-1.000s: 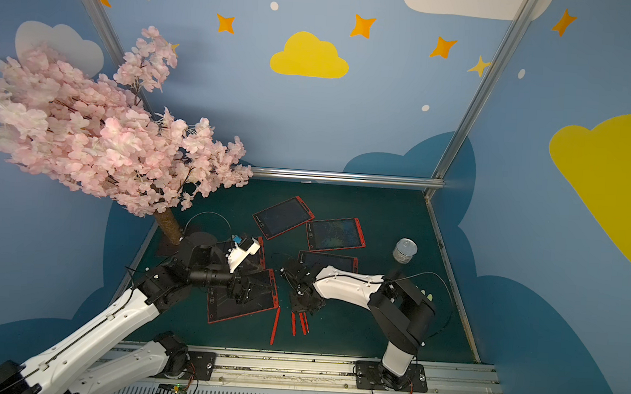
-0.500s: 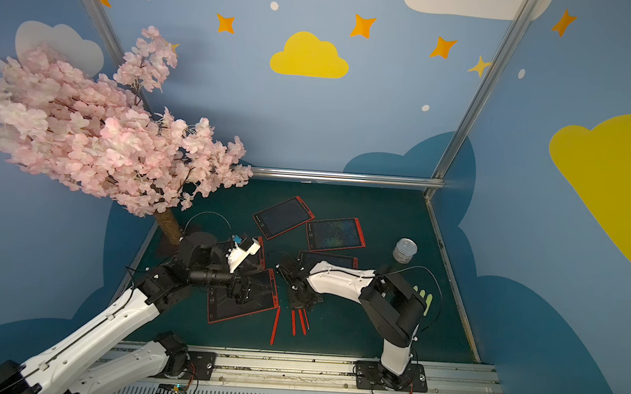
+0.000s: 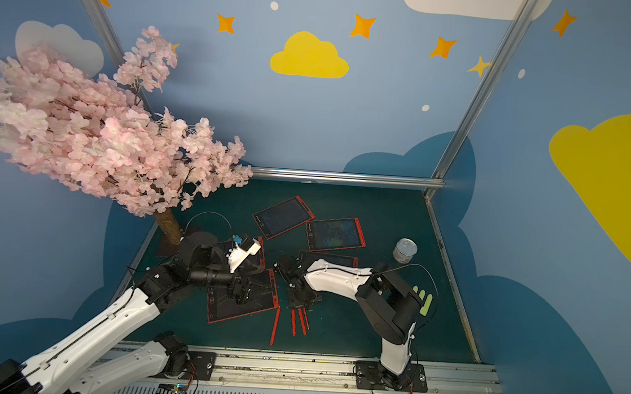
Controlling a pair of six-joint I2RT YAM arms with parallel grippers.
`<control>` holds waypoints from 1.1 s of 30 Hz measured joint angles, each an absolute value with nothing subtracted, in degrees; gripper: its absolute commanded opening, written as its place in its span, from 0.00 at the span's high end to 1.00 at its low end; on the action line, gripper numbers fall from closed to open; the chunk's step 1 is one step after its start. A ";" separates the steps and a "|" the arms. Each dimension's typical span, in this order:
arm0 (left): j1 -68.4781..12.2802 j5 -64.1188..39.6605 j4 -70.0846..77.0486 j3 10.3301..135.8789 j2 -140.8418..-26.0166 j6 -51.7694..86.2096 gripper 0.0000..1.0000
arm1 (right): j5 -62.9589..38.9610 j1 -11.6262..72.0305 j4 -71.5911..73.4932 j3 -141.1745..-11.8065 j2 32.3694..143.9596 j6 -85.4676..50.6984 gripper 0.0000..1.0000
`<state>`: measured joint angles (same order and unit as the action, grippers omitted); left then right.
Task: Place the stylus back onto the writing tablet
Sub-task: Pick up the stylus from the center of the board.
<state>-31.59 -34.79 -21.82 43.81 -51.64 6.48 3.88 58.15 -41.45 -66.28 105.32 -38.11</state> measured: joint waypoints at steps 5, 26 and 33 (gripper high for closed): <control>-31.59 -34.79 -21.82 43.81 -51.64 6.48 0.02 | 3.57 58.11 -42.09 -67.05 105.86 -37.74 0.86; -31.59 -34.79 -21.82 43.81 -51.64 6.48 0.02 | 5.56 56.12 -41.36 -68.93 107.24 -36.14 0.88; -31.51 -34.81 -21.82 43.81 -51.64 6.48 0.02 | 5.58 56.07 -41.98 -69.56 107.72 -35.68 0.89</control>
<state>-31.51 -34.81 -21.82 43.81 -51.64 6.48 5.58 56.07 -41.98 -69.56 107.72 -35.68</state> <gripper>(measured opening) 0.980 0.122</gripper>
